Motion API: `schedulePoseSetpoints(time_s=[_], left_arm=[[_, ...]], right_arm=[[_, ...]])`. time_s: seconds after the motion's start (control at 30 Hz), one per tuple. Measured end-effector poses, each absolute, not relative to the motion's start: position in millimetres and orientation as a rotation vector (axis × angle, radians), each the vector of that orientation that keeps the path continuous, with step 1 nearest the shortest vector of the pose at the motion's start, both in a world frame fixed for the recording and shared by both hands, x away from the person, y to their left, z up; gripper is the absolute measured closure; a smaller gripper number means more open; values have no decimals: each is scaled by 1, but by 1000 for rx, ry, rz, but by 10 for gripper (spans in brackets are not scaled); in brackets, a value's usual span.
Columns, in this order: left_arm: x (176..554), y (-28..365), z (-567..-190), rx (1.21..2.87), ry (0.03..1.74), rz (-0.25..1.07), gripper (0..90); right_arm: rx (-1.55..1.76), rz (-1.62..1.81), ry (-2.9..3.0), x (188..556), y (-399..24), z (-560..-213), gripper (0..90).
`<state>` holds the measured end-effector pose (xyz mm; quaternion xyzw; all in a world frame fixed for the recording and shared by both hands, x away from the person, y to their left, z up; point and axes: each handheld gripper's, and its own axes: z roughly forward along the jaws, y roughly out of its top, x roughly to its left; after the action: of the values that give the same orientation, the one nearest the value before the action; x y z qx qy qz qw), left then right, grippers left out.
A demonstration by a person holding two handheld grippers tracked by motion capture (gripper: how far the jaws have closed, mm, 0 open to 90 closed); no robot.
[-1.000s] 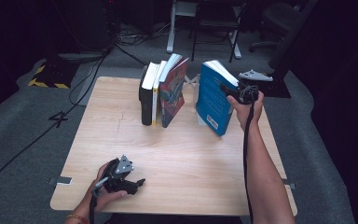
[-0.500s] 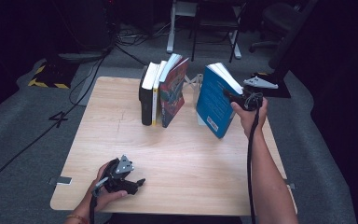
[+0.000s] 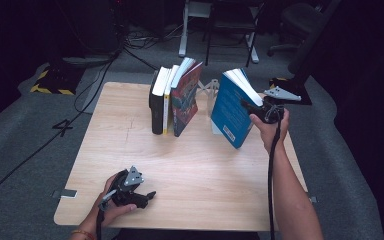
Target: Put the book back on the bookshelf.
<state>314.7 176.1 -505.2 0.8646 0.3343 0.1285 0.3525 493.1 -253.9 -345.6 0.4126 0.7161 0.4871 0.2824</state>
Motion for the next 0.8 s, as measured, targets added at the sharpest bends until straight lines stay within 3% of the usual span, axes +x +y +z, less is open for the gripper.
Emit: schedulePoseSetpoints(time_s=[0.5, 0.8], left_arm=[[315, 176, -505, 2238, 866, 334, 161], [315, 176, -505, 2239, 865, 334, 160]], right_arm=[[1051, 1289, 1918, 470, -268, -350, 496], [1055, 1273, 1984, 461, -270, -394, 459]])
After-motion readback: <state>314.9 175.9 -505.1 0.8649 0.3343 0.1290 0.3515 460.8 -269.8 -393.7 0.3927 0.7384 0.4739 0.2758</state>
